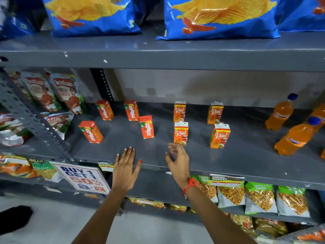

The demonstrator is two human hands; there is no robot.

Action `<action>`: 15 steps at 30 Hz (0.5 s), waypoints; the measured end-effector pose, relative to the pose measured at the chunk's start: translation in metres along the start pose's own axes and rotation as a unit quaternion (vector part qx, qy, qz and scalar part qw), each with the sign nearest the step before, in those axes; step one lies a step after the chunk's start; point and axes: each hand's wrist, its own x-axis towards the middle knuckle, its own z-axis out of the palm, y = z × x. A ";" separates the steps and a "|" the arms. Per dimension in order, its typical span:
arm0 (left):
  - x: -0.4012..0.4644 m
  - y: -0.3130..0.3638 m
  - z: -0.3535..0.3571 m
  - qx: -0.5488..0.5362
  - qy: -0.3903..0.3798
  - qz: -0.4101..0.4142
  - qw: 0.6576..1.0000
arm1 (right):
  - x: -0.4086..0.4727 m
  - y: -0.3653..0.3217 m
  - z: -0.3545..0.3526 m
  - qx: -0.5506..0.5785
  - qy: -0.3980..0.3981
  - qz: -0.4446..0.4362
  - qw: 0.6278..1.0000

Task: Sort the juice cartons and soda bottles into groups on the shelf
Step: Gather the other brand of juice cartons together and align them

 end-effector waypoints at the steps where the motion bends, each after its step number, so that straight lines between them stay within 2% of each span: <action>1: 0.002 -0.009 -0.003 -0.001 0.001 -0.013 1.000 | 0.006 -0.005 0.009 0.025 -0.034 0.004 0.999; 3: 0.006 -0.034 -0.010 -0.004 0.005 -0.036 0.999 | 0.020 -0.017 0.030 0.060 -0.099 0.012 0.993; 5: 0.012 -0.055 -0.016 -0.004 0.013 -0.044 0.999 | 0.038 -0.026 0.047 0.090 -0.127 0.024 0.988; 8: 0.015 -0.077 -0.019 0.006 0.010 -0.042 0.999 | 0.065 -0.030 0.064 0.106 -0.113 0.050 0.987; 12: 0.016 -0.092 -0.013 0.001 0.006 -0.023 1.000 | 0.087 -0.022 0.077 0.105 -0.132 0.088 0.982; 15: 0.017 -0.095 -0.008 -0.011 0.012 -0.027 1.000 | 0.091 -0.018 0.086 0.086 -0.106 0.079 0.987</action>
